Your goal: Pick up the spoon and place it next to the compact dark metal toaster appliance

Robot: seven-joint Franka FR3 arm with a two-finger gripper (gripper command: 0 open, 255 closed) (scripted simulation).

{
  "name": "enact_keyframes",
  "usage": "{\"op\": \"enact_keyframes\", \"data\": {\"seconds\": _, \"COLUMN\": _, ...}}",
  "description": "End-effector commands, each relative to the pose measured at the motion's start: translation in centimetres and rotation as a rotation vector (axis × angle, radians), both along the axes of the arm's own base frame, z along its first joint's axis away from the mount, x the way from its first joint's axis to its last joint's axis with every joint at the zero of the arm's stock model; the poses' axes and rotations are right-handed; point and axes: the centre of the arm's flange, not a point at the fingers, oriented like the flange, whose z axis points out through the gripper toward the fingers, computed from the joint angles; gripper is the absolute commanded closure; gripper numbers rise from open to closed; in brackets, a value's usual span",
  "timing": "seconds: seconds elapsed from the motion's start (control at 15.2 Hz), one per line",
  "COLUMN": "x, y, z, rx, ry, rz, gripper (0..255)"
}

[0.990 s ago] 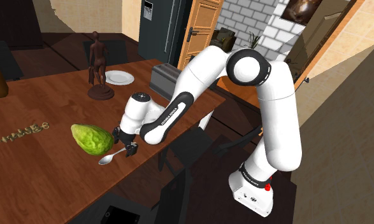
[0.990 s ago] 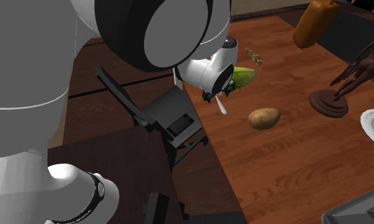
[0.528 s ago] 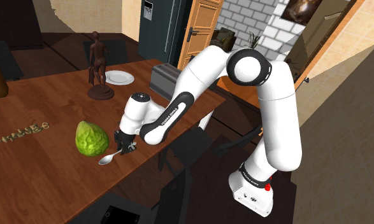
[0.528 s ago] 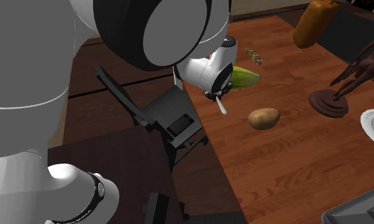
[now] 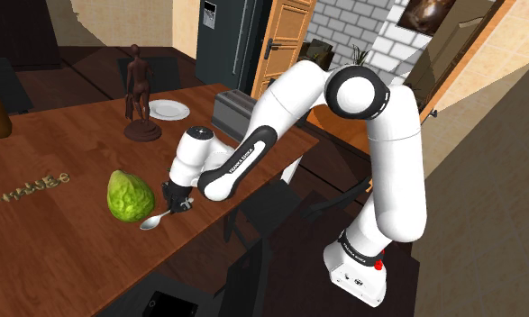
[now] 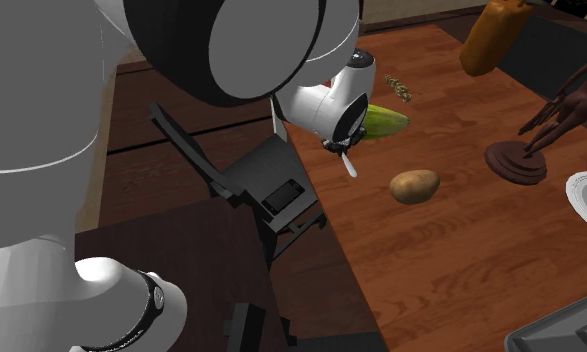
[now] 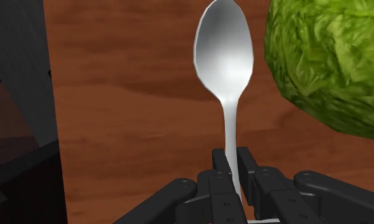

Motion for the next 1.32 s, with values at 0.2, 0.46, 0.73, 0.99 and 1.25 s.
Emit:
{"op": "enact_keyframes", "data": {"seconds": 0.2, "x": 0.1, "y": -0.1, "z": 2.6, "rx": 0.0, "ry": 0.0, "rz": 0.0, "gripper": 255}}
{"op": "enact_keyframes", "data": {"seconds": 0.46, "x": 0.1, "y": -0.1, "z": 4.8, "rx": 0.0, "ry": 0.0, "rz": 0.0, "gripper": 255}}
{"op": "enact_keyframes", "data": {"seconds": 0.73, "x": 0.1, "y": -0.1, "z": 6.9, "rx": 0.0, "ry": 0.0, "rz": 0.0, "gripper": 255}}
{"op": "enact_keyframes", "data": {"seconds": 0.99, "x": 0.1, "y": -0.1, "z": 9.0, "rx": 0.0, "ry": 0.0, "rz": 0.0, "gripper": 255}}
{"op": "enact_keyframes", "data": {"seconds": 1.25, "x": 0.1, "y": -0.1, "z": 11.1, "rx": 0.0, "ry": 0.0, "rz": 0.0, "gripper": 255}}
